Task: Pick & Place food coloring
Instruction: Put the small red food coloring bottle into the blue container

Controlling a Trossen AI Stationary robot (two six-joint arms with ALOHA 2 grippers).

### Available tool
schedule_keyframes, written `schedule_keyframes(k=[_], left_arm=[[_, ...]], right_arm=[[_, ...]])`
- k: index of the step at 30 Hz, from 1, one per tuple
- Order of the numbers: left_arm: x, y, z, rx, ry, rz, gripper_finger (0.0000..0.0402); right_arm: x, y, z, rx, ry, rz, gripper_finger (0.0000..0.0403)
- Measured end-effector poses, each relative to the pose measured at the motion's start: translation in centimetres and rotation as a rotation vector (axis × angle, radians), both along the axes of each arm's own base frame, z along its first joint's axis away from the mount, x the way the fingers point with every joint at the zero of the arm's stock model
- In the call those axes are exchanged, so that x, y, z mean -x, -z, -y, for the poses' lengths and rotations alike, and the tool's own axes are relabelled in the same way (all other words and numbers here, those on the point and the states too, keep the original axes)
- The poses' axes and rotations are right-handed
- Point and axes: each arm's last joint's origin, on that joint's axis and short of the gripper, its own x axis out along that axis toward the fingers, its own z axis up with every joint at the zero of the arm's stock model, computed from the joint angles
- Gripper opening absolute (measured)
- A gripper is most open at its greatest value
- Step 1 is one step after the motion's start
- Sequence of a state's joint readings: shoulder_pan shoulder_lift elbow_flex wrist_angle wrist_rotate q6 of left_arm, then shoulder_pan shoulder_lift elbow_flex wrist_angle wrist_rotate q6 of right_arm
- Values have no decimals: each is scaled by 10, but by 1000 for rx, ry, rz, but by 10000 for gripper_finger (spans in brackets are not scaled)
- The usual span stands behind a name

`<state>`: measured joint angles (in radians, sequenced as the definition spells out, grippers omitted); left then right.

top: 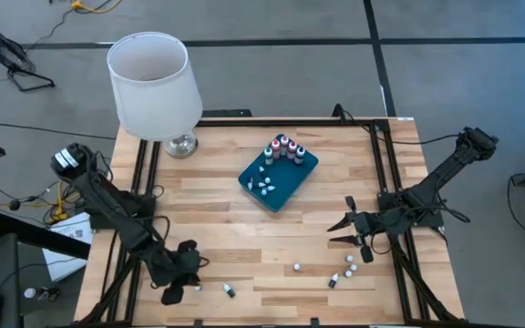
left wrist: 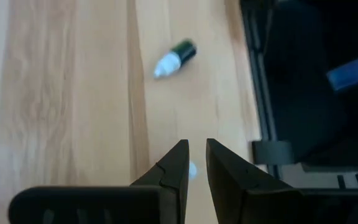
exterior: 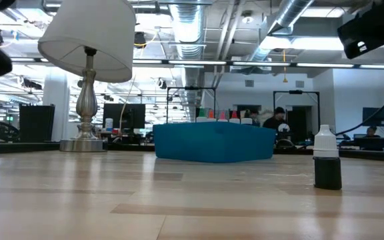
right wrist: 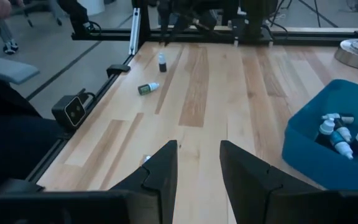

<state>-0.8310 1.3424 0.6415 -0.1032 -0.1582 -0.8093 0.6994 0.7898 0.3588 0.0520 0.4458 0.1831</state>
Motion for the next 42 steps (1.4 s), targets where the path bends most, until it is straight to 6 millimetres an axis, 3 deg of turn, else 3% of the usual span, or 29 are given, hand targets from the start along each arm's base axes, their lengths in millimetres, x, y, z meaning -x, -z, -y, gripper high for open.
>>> schedule_keyframes(k=[4,10,23,32,42], left_arm=[[-1,11,3,-20,1,-47,45],[-2,13,4,-3,-22,-61,50],[-2,14,5,30,-24,-88,116],[3,15,11,-21,27,-41,119],[2,31,17,-75,48,-55,119]], right_arm=[[0,-2,0,-5,-2,15,113],[-1,-3,-1,-10,-3,29,113],[-1,-4,-1,-5,-7,39,113],[-2,-4,-1,-5,-7,39,113],[-2,-4,-1,-10,-7,45,113]])
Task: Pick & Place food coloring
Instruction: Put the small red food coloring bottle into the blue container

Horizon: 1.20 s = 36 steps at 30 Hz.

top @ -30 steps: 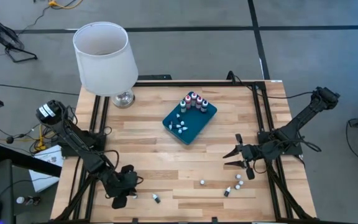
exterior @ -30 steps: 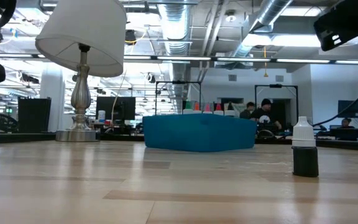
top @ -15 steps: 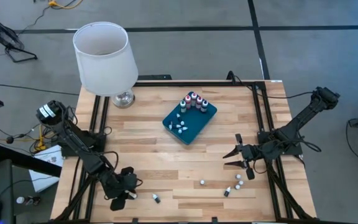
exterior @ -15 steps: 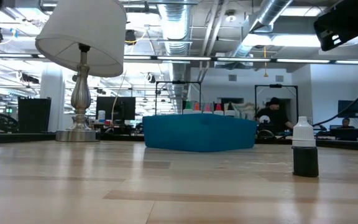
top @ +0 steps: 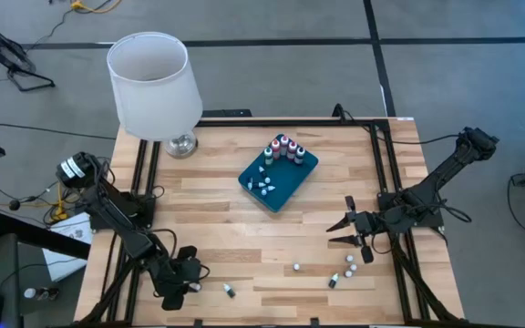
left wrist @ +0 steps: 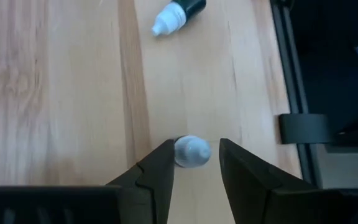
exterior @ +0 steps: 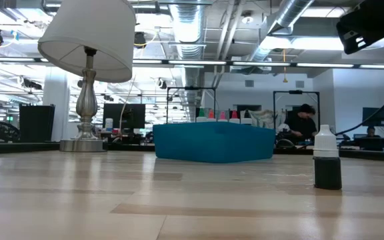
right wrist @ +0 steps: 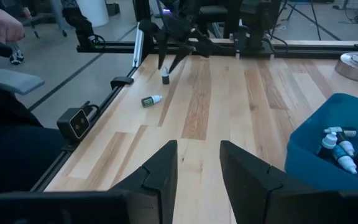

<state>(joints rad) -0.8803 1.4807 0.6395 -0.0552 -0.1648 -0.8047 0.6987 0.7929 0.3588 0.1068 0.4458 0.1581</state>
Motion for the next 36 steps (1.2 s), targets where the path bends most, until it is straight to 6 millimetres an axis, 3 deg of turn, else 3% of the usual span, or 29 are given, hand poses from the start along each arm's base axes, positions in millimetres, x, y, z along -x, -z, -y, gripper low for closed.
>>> schedule_keyframes(k=[20,31,36], left_arm=[[-5,8,-5,-23,-81,-6,118],[-5,9,-7,-35,-66,-23,57],[-5,9,-8,-58,-70,-4,66]], right_arm=[[0,-1,0,-12,2,4,113],[0,-1,0,-14,3,3,113],[0,-1,0,-14,3,3,113]])
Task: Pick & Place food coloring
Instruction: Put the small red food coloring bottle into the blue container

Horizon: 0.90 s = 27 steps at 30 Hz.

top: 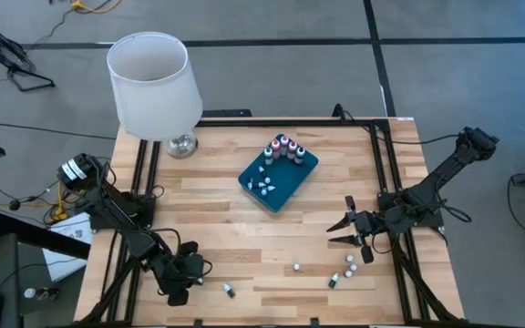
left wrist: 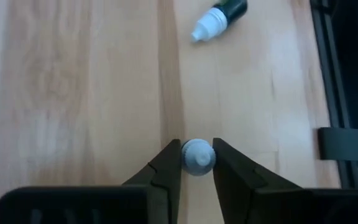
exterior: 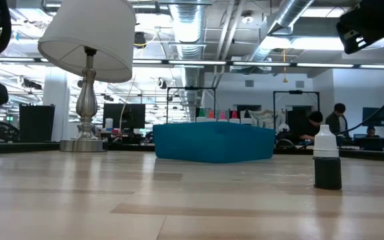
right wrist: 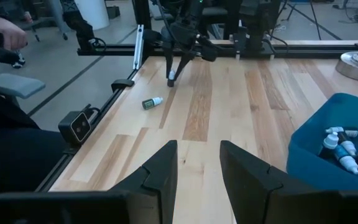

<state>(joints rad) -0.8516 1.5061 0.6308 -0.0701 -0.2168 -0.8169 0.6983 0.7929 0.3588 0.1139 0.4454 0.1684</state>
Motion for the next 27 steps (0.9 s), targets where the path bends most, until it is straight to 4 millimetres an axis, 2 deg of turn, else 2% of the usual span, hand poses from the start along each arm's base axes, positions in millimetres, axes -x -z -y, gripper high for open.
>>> schedule_keyframes(k=[3,8,16,21,27], left_arm=[[-1,0,-2,-47,-15,36,74],[-12,0,-13,-144,-65,109,66],[-56,-6,-64,-245,-161,152,72],[-88,-24,-98,-274,-150,181,68],[-122,-62,-138,-305,-119,221,69]], right_arm=[[0,0,0,0,0,0,113],[0,0,0,1,0,0,113],[0,0,0,3,-2,0,113],[0,0,0,12,-5,2,113],[0,0,0,18,-8,2,113]])
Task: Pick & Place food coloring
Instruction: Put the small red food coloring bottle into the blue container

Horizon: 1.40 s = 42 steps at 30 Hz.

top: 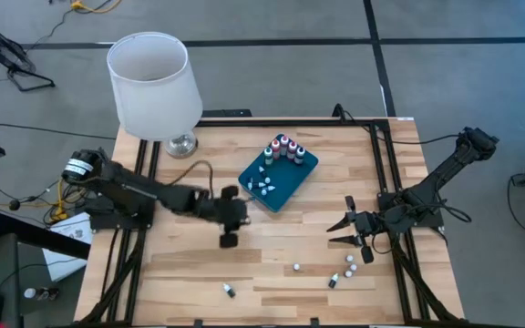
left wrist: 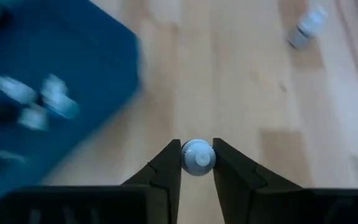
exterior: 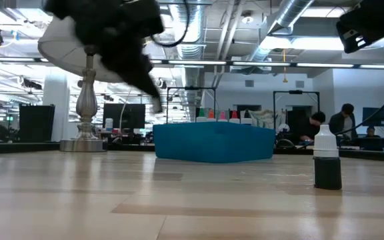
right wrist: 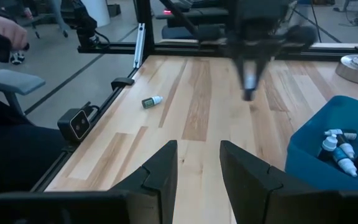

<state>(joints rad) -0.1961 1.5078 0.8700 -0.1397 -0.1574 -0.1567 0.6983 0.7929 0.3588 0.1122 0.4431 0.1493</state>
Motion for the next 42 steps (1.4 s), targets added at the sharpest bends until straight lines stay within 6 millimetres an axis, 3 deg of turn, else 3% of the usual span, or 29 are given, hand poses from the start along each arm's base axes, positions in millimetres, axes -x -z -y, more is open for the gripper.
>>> schedule_keyframes(k=[4,9,13,17,29,42], left_arm=[[-15,-25,-31,-71,-33,37,69],[-22,-39,-71,-107,-82,78,67],[-21,-40,-100,-96,-132,91,68],[-26,-22,-122,-71,-147,48,67],[-44,30,-139,-42,-111,-57,69],[-46,36,-145,-63,-107,-58,70]], right_arm=[[0,0,0,0,-2,-2,113],[0,0,0,2,-2,-4,113],[1,2,0,12,-2,-16,113],[1,5,1,34,2,-40,113],[1,5,2,40,7,-47,113],[-4,6,10,25,66,-53,113]])
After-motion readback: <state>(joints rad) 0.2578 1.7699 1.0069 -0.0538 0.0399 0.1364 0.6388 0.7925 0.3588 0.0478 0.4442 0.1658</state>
